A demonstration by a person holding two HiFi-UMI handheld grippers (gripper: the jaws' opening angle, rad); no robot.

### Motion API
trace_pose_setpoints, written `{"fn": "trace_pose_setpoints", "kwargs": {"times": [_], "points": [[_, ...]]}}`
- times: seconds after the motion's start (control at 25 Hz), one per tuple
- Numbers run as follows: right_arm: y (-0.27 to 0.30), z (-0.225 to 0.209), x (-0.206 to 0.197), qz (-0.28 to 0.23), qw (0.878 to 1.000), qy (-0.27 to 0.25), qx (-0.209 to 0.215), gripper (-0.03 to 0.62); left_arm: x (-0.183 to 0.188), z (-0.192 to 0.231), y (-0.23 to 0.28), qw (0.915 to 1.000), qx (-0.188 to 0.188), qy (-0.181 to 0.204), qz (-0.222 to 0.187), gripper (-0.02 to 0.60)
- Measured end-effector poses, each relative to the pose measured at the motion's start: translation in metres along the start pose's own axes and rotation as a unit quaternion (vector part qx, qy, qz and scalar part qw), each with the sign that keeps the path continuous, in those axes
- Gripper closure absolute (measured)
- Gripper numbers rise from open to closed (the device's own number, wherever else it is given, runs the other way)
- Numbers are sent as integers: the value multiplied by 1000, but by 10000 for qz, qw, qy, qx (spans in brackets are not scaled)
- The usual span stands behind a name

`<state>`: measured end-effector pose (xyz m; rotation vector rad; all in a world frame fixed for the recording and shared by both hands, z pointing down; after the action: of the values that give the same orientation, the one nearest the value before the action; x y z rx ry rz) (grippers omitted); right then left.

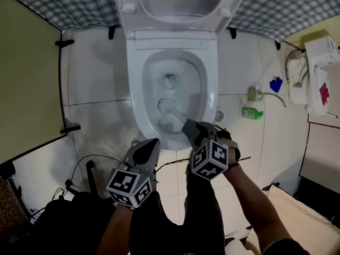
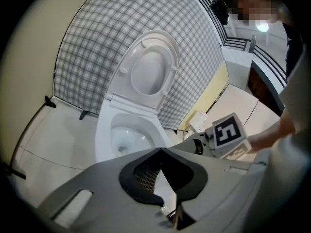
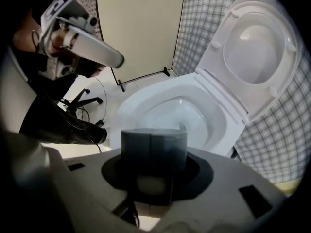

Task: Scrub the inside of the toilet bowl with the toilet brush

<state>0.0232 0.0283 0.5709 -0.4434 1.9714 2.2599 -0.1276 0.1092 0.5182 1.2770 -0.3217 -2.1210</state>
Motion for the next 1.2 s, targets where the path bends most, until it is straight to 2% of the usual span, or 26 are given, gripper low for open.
{"fn": "trace_pose_setpoints", "kwargs": {"times": [0.2,0.36,0.56,0.72,0.96,1.2], "points": [[16,-33,0,494,9981,-359,61,416,-5,0,0,10000,13,-18,35,572],[10,-32,-1,562,9953,-783,104,416,-6,-1,1,10000,5,-44,39,572],[-16,-29,-12,596,9930,-1001,193,416,-2,0,1,10000,-19,-33,12,572],[-37,-36,-22,639,9898,-1273,40,416,-3,-1,1,10000,-42,-17,56,572],[-32,-65,-35,948,9864,-1323,-248,419,3,0,2,10000,-40,11,24,572],[-4,-95,-13,1114,9839,-1340,-388,419,1,5,0,10000,6,-16,69,572]]}}
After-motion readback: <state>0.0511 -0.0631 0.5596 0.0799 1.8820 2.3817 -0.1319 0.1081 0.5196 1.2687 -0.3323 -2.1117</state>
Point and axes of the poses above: the fingertips, and each gripper's own axes: y forward along the fingers, z to its left, x out of its top, the point moved 6 cm from there along -y, backward along the fingers, and after that the axes turned 3 degrees about y, right-handed, at the moved point
